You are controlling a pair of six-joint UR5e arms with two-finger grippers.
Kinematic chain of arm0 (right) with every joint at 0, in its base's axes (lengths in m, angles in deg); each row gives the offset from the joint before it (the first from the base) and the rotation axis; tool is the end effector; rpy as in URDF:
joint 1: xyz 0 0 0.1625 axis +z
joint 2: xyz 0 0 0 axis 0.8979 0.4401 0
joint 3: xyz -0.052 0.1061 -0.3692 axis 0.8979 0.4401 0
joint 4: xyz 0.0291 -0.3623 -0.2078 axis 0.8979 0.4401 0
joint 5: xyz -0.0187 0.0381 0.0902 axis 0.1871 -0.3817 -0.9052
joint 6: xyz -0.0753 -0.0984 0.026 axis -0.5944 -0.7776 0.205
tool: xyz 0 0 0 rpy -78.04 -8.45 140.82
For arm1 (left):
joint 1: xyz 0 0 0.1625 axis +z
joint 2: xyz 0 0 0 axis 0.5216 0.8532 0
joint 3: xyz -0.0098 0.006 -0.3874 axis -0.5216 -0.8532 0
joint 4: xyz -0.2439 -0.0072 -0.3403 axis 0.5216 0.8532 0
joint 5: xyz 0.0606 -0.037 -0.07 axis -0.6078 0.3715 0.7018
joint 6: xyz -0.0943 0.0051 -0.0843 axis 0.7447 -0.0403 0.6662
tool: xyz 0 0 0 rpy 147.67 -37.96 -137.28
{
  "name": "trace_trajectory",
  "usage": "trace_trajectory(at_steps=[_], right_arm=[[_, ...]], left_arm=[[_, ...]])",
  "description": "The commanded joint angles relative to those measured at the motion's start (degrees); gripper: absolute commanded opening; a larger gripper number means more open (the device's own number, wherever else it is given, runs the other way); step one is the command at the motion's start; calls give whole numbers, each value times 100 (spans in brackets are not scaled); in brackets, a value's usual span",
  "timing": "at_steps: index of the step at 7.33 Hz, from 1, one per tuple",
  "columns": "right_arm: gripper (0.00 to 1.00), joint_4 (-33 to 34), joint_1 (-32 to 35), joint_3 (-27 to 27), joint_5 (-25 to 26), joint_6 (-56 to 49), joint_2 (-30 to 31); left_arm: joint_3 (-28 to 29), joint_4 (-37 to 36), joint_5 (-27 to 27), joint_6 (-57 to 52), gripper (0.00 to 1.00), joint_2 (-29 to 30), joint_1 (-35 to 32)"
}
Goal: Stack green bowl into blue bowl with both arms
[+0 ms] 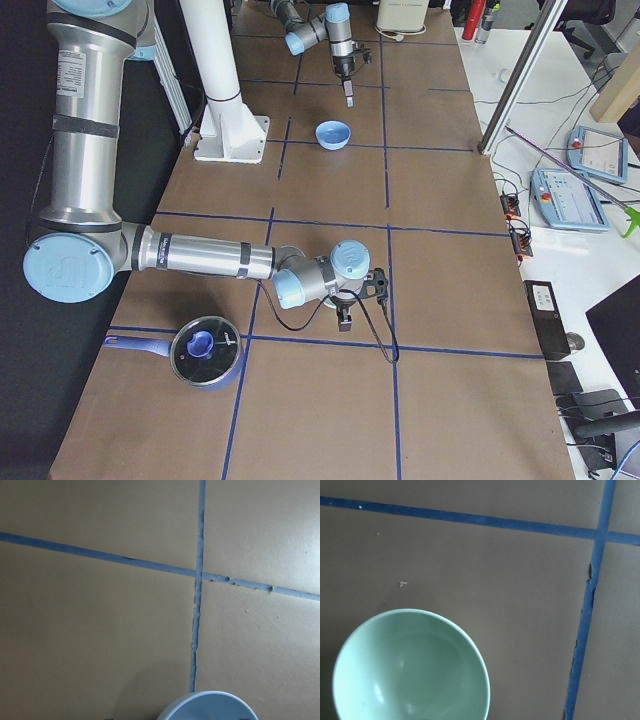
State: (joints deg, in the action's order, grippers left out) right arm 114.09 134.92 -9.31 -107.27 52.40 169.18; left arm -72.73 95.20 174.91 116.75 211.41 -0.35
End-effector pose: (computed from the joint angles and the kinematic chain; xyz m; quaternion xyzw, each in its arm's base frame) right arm -0.1119 -0.4553 0.6718 0.0260 -0.4197 -0.0528 0.9058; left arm 0.4960 -0.4241 0.1699 0.0748 0.5316 -0.0950 0.8383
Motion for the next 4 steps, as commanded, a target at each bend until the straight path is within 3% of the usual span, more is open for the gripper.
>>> trace_trajectory(at_steps=[1, 2, 3, 4], right_arm=[[81, -1206, -484, 522, 249, 1049, -42], [15, -1226, -485, 471, 216, 1216, -42], [0, -1227, -477, 454, 199, 1226, -42], [0, -1227, -477, 305, 103, 1218, -42]], left_arm=[[-55, -7, 9, -9, 87, -84, -29], [-55, -7, 9, -9, 87, -93, -64], [-107, -7, 9, -9, 87, -93, -65], [-134, -7, 9, -9, 87, -93, -65]])
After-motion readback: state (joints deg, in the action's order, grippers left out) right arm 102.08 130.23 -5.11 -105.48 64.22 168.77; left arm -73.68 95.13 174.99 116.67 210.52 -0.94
